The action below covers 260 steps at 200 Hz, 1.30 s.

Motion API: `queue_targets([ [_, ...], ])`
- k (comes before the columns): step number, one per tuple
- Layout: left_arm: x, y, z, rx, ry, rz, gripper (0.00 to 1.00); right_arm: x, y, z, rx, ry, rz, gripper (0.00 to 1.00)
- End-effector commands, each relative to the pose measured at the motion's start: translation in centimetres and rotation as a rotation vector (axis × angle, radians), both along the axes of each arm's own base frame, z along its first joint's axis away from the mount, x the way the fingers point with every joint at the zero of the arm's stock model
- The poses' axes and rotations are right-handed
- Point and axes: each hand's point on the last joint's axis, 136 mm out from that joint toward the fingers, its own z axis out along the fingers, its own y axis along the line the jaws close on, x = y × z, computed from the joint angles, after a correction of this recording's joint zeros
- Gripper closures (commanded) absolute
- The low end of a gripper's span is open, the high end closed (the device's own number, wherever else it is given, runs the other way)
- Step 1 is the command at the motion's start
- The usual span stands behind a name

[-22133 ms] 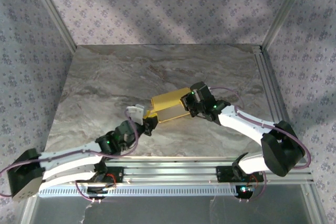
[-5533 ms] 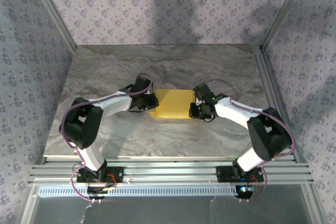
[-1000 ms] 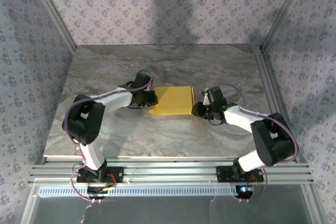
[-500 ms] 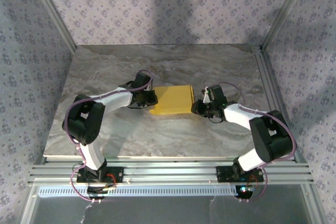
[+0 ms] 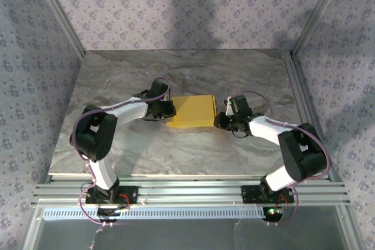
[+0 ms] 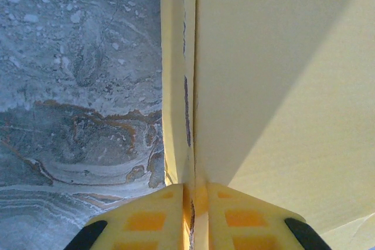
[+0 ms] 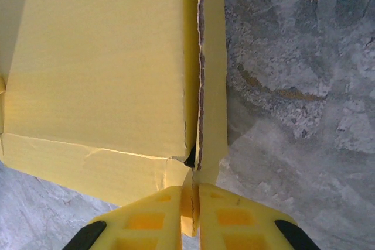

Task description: Fold the paper box

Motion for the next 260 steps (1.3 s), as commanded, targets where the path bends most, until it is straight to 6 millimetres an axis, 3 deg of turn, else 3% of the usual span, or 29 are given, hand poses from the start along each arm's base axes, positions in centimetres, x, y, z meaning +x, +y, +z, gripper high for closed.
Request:
queue_targets([
  [1,-1.1,1.5,-2.4,0.082,0.078,-0.004,0.86,-0.3,-0.9,-1.5,-0.061,-0.007,0.002,0.89],
  [59,-1.0,2.0,-2.7,0.091,0.088,0.002,0.86,0.1,-1.1,-1.4,-0.048,-0.037,-0.007,0.9],
  [127,-0.5,2.5,-2.3,0.098,0.086,0.003,0.86,0.3,-1.8,-1.3,-0.226,-0.092,-0.022,0.9],
  [181,-0.5,2.4,-2.4,0.094,0.09,0.0,0.86,0.1,-1.7,-2.9,-0.217,-0.085,-0.028,0.92],
  [260,-0.3,2.6,-2.6,0.092,0.098,0.007,0.86,-0.1,-2.4,-3.6,-0.29,-0.178,-0.04,0.92],
])
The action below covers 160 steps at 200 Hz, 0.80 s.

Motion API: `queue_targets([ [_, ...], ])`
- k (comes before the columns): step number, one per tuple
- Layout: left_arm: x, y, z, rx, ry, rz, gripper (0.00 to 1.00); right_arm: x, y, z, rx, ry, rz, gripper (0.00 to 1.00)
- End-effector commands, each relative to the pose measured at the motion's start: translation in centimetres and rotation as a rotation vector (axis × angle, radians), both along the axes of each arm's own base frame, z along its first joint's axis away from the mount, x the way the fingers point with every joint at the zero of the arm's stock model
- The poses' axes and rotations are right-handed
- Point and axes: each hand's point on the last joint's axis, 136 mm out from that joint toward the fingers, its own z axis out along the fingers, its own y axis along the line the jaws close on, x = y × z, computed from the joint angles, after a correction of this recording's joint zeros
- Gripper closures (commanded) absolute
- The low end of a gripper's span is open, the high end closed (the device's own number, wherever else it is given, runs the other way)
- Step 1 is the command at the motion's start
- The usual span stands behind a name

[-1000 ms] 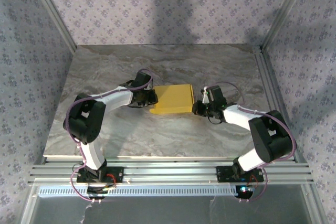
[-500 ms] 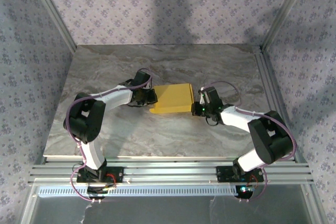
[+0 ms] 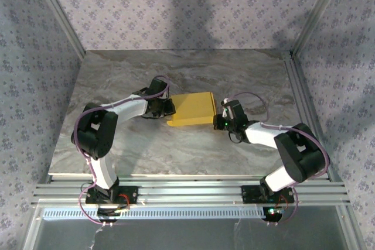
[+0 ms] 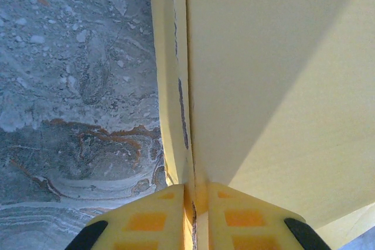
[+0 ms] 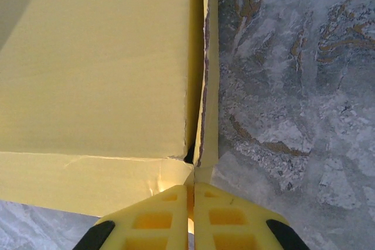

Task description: Fold the paper box

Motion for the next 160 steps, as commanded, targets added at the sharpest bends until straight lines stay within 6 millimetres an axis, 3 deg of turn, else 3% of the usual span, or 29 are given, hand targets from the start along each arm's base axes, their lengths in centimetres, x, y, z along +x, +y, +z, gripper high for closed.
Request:
queue_targets([
  [1,-1.1,2.0,-2.6,0.094,0.084,0.01,0.86,-1.7,-2.4,-3.3,-0.146,0.06,-0.035,0.92],
  [19,-0.9,2.0,-1.6,0.082,0.059,0.01,0.84,-1.7,-2.4,-3.6,-0.15,0.065,-0.035,0.92],
  [57,-0.7,3.8,3.3,0.121,-0.079,0.043,0.63,-1.7,-2.2,-2.7,-0.123,0.078,-0.041,0.92],
  [85,-1.9,5.1,6.2,0.172,-0.153,0.027,0.6,-1.4,-1.8,-2.3,-0.106,0.1,-0.028,0.92],
  [100,-3.3,4.7,6.1,0.191,-0.145,-0.017,0.62,-1.3,-1.6,-2.2,-0.099,0.111,-0.029,0.92],
  [124,-5.3,2.8,4.0,0.17,-0.114,-0.097,0.63,-1.1,-1.5,-1.7,-0.077,0.124,-0.03,0.92],
  [160,-5.3,0.5,1.9,0.081,-0.089,-0.132,0.62,-0.7,-1.3,-0.7,-0.056,0.144,-0.028,0.92],
])
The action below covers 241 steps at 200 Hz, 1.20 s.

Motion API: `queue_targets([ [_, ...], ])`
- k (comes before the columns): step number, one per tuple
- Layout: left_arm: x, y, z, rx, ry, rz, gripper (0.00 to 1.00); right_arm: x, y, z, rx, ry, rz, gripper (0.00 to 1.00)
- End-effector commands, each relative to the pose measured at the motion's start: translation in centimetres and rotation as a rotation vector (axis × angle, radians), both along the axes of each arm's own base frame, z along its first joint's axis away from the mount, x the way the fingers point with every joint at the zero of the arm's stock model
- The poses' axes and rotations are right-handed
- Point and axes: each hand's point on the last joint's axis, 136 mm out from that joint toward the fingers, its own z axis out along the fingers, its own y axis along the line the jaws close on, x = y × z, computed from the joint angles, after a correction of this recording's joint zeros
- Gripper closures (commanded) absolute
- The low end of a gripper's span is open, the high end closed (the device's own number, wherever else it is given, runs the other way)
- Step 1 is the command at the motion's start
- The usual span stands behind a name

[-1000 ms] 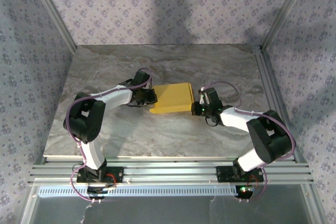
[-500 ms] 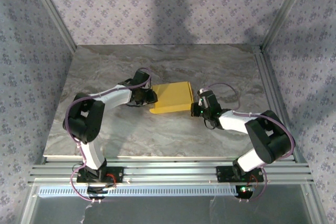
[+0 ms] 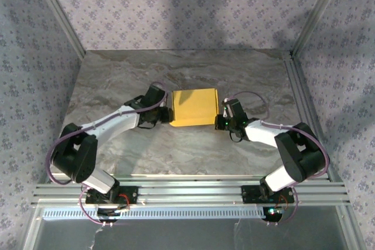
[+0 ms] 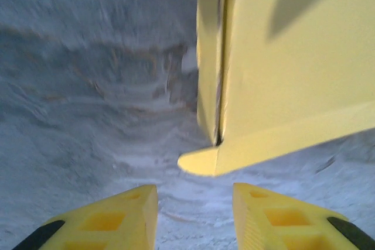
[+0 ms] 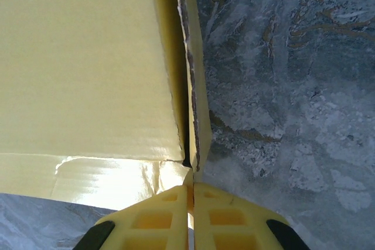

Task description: Fold the paper box

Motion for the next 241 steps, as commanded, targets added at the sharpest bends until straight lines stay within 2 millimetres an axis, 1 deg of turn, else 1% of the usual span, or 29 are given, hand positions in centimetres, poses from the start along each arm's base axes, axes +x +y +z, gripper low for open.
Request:
queue_targets([
  [1,0.3,-1.2,-1.4,-0.039,0.024,-0.031,0.62,-0.5,-0.4,-0.3,-0.009,0.076,-0.009,0.92],
  [21,0.7,-1.9,-2.3,-0.037,0.042,-0.036,0.63,-0.2,-0.2,0.1,0.014,0.097,-0.002,0.92],
  [45,1.2,-2.8,-2.2,-0.045,0.02,-0.049,0.64,0.1,-0.2,0.5,0.028,0.116,0.004,0.91],
  [52,1.4,-2.7,-1.8,-0.035,0.0,-0.043,0.64,0.1,-0.2,0.6,0.033,0.122,0.006,0.91],
  [67,1.4,-2.5,-0.2,-0.024,-0.058,-0.027,0.64,0.2,-0.3,0.6,0.04,0.142,0.006,0.91],
  [89,1.0,-1.3,2.2,0.033,-0.102,0.012,0.63,0.4,-0.3,0.7,0.047,0.157,0.011,0.91],
  [96,0.9,-1.2,2.7,0.031,-0.113,0.011,0.62,0.5,-0.3,0.7,0.048,0.16,0.011,0.91],
  [105,1.0,-1.3,2.9,0.025,-0.116,-0.002,0.62,0.5,-0.3,0.7,0.051,0.162,0.01,0.91],
  [113,1.1,-1.7,2.6,0.021,-0.098,-0.021,0.62,0.5,-0.3,0.6,0.053,0.166,0.011,0.91],
  [136,1.4,-3.9,1.0,-0.016,-0.027,-0.088,0.65,0.6,-0.2,0.5,0.059,0.174,0.007,0.91],
  [146,1.5,-4.2,0.1,-0.012,-0.004,-0.09,0.66,0.7,-0.2,0.6,0.061,0.174,0.005,0.91],
  [160,1.6,-4.2,-0.6,0.001,0.004,-0.079,0.67,0.7,-0.2,0.6,0.064,0.176,0.004,0.91],
  [206,1.3,-2.6,-0.7,0.052,-0.01,-0.044,0.67,0.9,-0.3,0.8,0.068,0.178,0.0,0.91],
  [241,1.0,-3.4,-1.1,0.018,-0.003,-0.053,0.66,0.8,-0.4,0.6,0.07,0.182,-0.002,0.91],
])
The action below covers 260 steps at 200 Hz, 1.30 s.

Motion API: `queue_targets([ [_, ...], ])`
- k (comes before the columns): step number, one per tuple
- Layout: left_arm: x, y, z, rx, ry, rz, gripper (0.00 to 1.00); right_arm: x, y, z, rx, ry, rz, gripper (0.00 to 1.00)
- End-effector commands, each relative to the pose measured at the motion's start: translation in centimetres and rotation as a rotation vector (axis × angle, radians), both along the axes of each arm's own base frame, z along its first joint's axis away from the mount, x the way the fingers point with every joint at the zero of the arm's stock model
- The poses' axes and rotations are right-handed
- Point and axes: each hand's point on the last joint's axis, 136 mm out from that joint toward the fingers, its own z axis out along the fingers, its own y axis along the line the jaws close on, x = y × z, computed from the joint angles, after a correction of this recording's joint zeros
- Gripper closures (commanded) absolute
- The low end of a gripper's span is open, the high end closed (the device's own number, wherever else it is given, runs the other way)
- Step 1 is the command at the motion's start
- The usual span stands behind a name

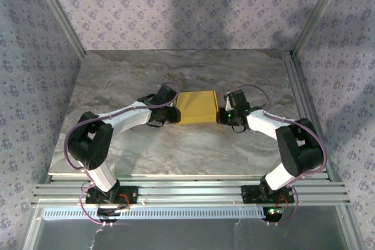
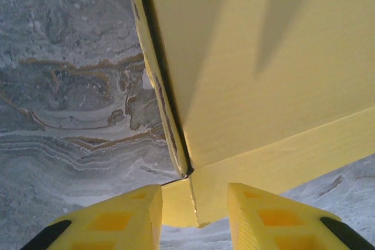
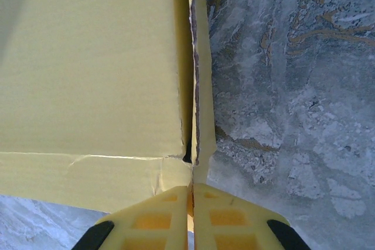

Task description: Fold the paper box

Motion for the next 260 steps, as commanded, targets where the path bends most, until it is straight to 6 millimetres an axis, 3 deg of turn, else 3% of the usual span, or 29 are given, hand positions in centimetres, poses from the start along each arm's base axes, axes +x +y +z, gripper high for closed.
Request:
queue_targets([
  [1,-0.3,-0.3,0.4,-0.017,-0.007,-0.002,0.66,-0.1,-0.1,-0.3,0.002,0.035,-0.011,0.91],
  [91,-0.5,-0.7,-1.3,-0.026,0.017,0.006,0.66,0.0,-0.1,-0.2,0.017,0.04,-0.013,0.91],
  [260,-0.4,-1.6,-1.3,-0.11,-0.008,0.013,0.69,0.2,0.0,-0.1,0.031,0.043,-0.015,0.91],
])
